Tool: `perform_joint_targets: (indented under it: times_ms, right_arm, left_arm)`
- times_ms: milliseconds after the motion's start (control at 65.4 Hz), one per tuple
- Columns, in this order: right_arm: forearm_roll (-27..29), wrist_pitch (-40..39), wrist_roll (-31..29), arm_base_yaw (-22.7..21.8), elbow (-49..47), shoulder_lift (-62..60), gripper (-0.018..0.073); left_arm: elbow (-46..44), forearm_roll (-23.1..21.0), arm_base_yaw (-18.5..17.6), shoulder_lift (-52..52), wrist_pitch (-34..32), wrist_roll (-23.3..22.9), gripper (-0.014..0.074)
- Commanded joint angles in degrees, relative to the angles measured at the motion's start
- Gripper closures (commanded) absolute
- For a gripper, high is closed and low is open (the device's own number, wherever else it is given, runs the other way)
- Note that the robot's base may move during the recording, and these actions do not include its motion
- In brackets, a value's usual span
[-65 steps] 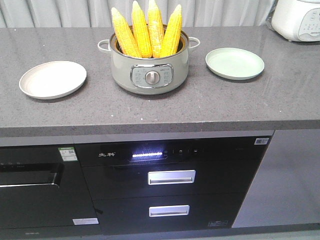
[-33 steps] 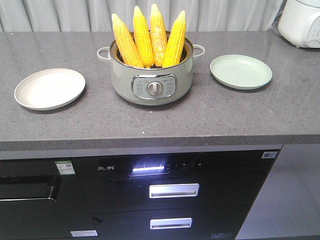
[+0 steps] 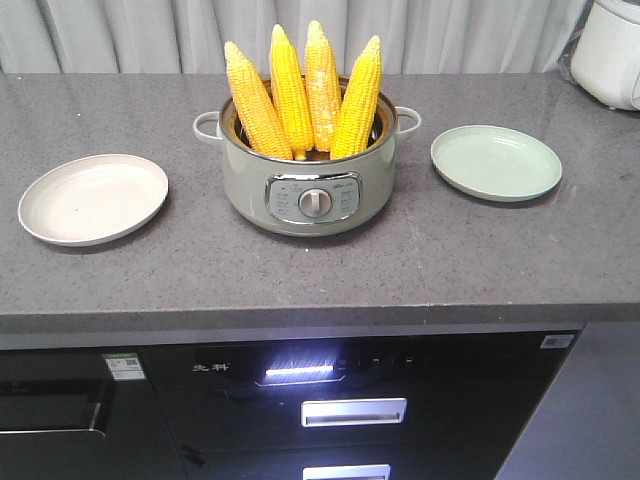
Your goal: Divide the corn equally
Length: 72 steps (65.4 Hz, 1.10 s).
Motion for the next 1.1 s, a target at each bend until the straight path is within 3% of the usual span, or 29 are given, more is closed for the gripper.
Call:
perform_joint_targets:
  times_ms: [0,1086]
  right_arm:
    - [-0.55,-4.25,-0.27,-0.31,0.5,-0.39,0.0569]
    - [-0.55,-4.25,-0.27,-0.31,0.5,-0.39,0.0569]
  left_arm:
    - [-0.91,-0.49,0.02,-0.92,-4.31,-0.3,0.0603]
    - [-0.91,-0.49,0.02,-0.92,-4.31,-0.3,0.0603]
